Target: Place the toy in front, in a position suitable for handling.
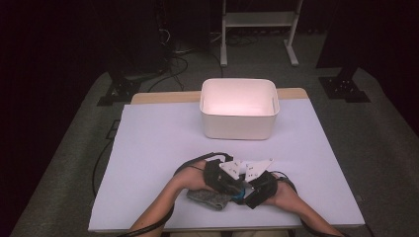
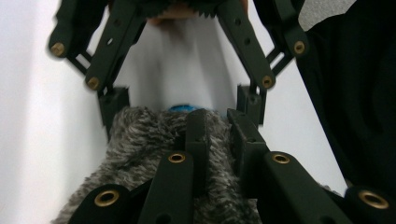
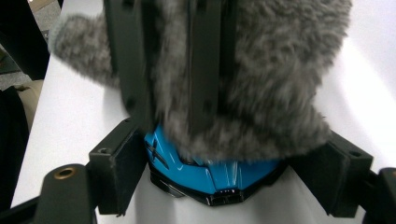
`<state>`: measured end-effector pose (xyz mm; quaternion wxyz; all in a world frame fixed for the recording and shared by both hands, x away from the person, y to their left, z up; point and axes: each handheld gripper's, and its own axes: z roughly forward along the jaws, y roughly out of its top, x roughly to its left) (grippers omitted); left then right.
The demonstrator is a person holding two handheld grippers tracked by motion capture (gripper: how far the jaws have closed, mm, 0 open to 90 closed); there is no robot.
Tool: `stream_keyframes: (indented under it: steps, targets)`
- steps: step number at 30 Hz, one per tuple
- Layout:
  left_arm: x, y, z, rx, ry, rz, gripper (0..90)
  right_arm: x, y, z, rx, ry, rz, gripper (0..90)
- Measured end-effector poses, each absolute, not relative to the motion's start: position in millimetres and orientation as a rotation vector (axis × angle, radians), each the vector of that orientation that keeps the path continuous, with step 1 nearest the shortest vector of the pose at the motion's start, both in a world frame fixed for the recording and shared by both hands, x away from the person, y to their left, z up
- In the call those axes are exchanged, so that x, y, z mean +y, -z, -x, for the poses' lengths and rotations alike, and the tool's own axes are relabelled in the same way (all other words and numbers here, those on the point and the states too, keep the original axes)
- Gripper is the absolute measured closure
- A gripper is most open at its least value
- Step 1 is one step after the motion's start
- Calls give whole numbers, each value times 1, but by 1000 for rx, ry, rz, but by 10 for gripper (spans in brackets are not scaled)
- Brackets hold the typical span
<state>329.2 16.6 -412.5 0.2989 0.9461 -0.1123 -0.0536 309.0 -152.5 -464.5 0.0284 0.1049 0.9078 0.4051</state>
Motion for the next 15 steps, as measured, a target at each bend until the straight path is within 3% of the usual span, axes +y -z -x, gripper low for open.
stream_keyframes:
  steps: [12, 15]
  targets:
    - [33, 409, -326, -279, 140, -2515, 790, -152, 464, -308, 2805, -1257, -326, 208]
    - [32, 408, -324, -294, 134, -2513, 729, -152, 464, -308, 2804, -1256, -326, 208]
